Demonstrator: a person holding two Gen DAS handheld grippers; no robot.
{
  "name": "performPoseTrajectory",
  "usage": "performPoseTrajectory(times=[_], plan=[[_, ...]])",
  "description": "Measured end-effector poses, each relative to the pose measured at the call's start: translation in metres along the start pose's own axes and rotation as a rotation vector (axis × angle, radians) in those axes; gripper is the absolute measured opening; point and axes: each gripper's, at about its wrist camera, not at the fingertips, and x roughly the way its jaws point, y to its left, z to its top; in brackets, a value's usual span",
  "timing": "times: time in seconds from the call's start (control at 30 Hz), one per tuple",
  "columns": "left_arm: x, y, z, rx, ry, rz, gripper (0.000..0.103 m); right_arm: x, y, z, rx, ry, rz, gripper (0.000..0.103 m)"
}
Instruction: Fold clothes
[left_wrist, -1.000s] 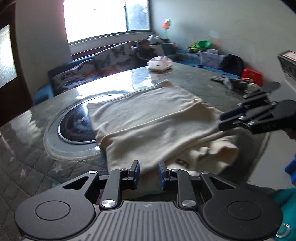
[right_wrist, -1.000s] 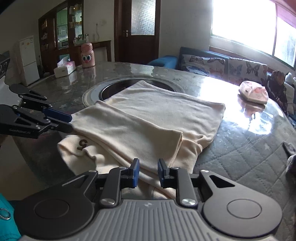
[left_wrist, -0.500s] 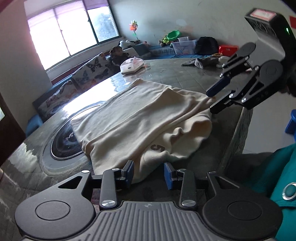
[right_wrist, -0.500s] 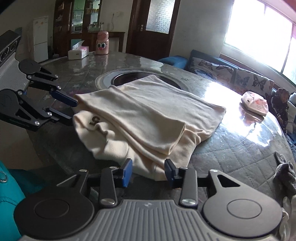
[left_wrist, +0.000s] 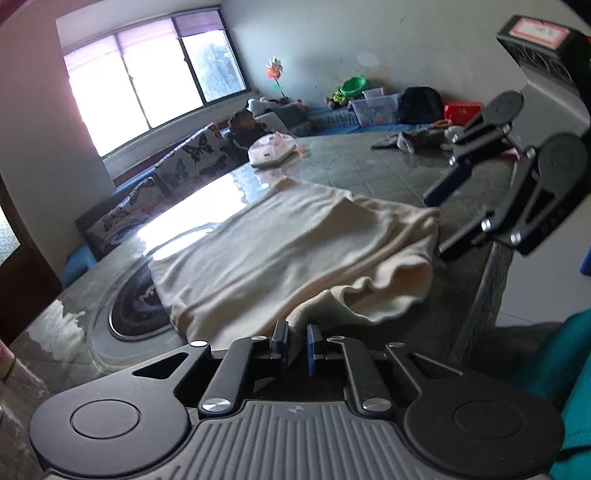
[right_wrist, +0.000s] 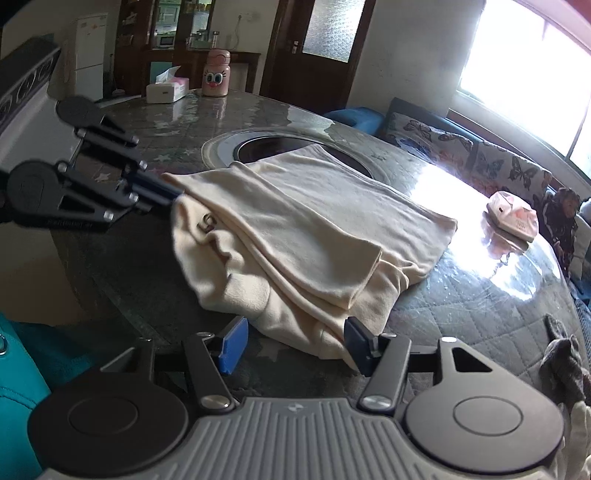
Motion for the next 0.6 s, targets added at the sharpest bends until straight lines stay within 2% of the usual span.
performPoseTrajectory(times=[0.13, 0.2, 0.47, 0.6], plan=[[0.0, 0.005, 0.009, -0.017, -0.015, 0.005, 0.01, -0.002, 0.006, 0.001, -0.049, -0.012, -0.016, 0.06], [0.002, 0.008, 0.013, -0.027, -0.017, 0.004, 0.01, -0.003, 0.009, 0.002, -0.068, -0.021, -0.011, 0.068], [0.014, 0.019, 0.024, -0.041, -0.01, -0.017, 0.01, 0.006, 0.018, 0.009, -0.131, -0.068, -0.007, 0.068], [0.018, 0.021, 0.026, -0.04, -0.002, -0.025, 0.01, 0.018, 0.016, 0.013, -0.134, -0.067, 0.005, 0.064]])
